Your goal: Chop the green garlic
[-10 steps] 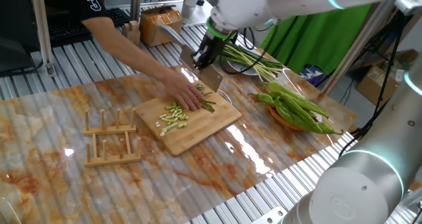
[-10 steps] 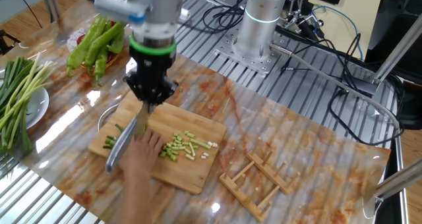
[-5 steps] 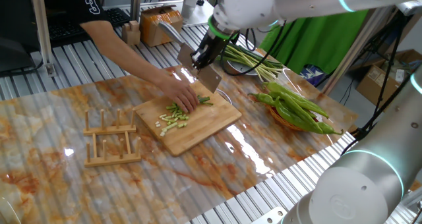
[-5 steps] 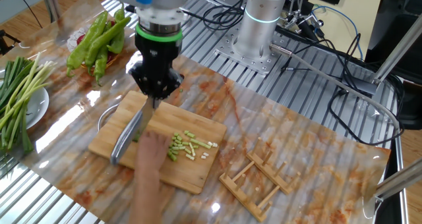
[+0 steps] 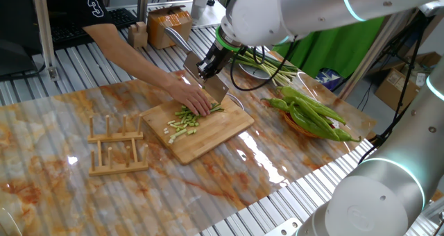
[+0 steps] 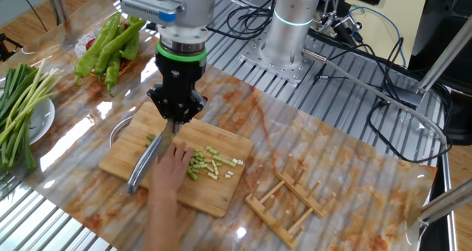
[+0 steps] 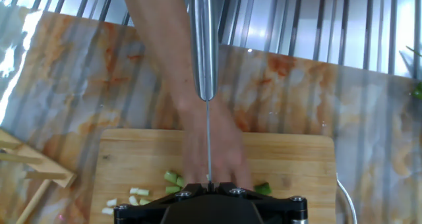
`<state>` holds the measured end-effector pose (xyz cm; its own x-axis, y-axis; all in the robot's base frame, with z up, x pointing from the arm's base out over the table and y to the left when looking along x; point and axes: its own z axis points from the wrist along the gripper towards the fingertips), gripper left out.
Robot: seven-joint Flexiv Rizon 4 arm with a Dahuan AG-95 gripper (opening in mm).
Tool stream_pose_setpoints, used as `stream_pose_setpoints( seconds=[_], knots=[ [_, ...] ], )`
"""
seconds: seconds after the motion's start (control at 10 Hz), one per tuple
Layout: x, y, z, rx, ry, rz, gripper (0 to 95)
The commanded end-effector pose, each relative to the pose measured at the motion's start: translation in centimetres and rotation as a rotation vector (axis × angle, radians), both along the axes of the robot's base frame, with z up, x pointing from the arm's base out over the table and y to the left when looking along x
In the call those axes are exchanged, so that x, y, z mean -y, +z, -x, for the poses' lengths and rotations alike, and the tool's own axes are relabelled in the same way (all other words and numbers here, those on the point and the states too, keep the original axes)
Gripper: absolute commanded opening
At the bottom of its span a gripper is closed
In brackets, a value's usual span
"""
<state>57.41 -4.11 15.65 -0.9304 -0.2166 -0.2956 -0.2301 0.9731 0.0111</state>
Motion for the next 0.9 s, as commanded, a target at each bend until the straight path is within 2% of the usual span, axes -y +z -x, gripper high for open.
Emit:
stream_pose_setpoints(
  seconds=[0.1, 0.5, 0.9],
  knots=[
    [0.08, 1.69, 0.40, 0.004, 0.001, -0.003, 0.0],
    [0.20, 1.72, 0.47, 0.003, 0.001, -0.011, 0.0],
    [0.06, 1.53, 0.69, 0.013, 0.000, -0.015, 0.0]
  ],
)
